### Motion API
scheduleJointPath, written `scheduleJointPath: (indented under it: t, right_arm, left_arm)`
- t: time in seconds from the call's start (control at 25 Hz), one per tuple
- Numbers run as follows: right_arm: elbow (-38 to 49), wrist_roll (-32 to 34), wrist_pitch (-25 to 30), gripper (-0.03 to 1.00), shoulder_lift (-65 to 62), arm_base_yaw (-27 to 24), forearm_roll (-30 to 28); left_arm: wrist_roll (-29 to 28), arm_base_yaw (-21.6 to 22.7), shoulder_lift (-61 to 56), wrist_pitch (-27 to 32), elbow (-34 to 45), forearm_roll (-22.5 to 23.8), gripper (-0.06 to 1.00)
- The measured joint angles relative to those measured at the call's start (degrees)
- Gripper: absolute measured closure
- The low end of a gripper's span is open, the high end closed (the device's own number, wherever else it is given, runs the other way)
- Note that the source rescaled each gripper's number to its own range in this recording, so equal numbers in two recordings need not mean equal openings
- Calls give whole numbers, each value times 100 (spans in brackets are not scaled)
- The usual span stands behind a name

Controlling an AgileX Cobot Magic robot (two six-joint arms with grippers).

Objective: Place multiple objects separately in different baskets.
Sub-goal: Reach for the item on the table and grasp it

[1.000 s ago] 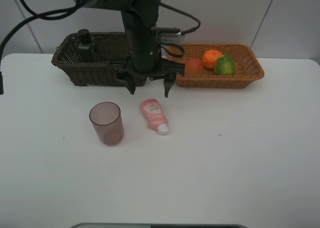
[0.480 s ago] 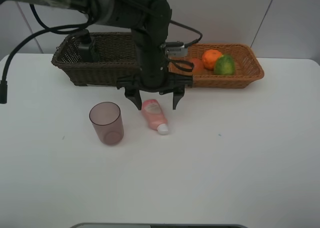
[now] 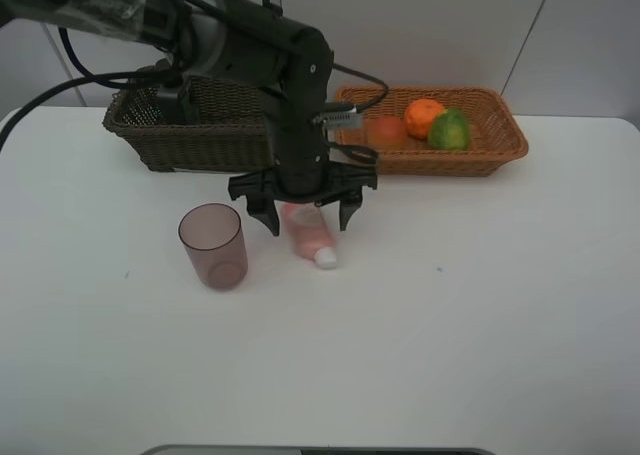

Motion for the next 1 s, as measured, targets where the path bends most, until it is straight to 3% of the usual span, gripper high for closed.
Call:
scheduleJointPath:
  t: [1.0]
  right_arm:
    - [0, 0, 0, -3, 0, 0, 0]
  left_arm:
    - [-12, 47, 388, -211, 0, 47, -6]
